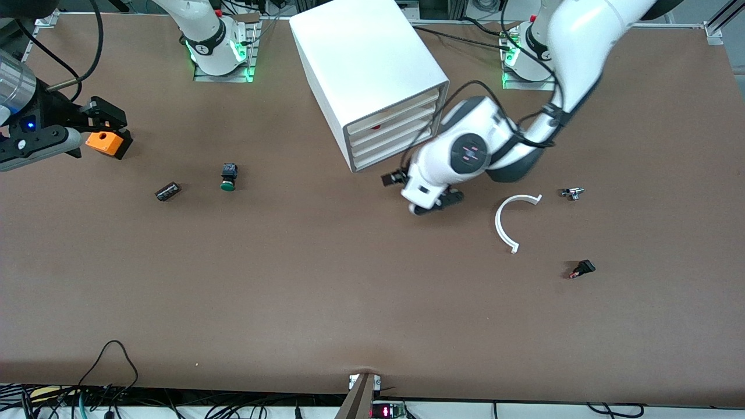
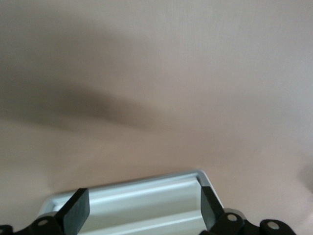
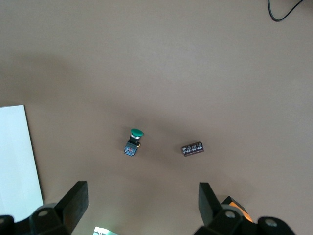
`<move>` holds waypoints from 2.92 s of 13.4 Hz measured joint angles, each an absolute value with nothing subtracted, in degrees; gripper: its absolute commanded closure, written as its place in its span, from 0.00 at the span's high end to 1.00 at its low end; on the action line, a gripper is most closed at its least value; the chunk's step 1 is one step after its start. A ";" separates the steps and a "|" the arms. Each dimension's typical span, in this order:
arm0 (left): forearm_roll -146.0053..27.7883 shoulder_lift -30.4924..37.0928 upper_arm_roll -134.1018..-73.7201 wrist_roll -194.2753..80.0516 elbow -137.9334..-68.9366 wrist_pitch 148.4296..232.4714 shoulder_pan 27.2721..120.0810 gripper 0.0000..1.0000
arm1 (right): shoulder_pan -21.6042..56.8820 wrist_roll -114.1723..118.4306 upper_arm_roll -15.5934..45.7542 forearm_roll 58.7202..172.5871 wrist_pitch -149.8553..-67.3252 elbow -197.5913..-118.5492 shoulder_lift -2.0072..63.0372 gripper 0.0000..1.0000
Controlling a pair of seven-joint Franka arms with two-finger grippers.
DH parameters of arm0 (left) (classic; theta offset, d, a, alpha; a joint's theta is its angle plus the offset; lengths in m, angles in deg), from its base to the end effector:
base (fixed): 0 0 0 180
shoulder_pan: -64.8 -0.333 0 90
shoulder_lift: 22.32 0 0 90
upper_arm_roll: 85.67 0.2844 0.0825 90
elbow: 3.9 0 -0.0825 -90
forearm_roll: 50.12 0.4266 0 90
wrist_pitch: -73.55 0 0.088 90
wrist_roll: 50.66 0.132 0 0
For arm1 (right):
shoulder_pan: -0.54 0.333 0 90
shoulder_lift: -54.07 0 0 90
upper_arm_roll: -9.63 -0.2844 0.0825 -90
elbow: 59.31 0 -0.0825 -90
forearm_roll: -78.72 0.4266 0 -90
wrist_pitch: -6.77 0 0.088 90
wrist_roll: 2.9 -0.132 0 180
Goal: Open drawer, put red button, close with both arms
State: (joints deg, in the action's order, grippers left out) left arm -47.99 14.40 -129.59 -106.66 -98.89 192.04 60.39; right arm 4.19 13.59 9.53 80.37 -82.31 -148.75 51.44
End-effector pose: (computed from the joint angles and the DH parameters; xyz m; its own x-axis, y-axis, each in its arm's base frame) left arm 0.5542 -0.4061 0.2480 0.8838 0.3009 -0.3583 0.3755 -0.9130 0.1594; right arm 0.6042 0.0434 0.5440 0.9372 0.3462 -0.0418 0.3445 -0.9378 -0.0425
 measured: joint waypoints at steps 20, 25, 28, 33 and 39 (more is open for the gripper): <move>-47.82 -18.47 -92.25 -56.05 -103.82 169.17 60.48 1.00 | 2.79 13.58 9.94 80.09 -84.47 -148.56 50.30 1.00; -47.84 -21.95 -88.01 -53.41 -104.43 169.20 60.98 1.00 | 2.69 13.58 9.94 80.08 -84.51 -148.51 50.28 1.00; -47.84 -22.48 -86.79 -52.06 -104.38 170.20 60.98 1.00 | 2.69 13.59 9.94 80.08 -84.54 -148.50 50.28 1.00; -47.84 -22.67 -86.79 -52.03 -103.95 173.22 61.20 1.00 | 2.68 13.59 9.94 80.08 -84.59 -148.49 50.28 1.00; -47.84 -22.68 -86.74 -51.76 -103.94 173.41 61.27 1.00 | 2.68 13.60 9.94 80.06 -84.59 -148.49 50.28 1.00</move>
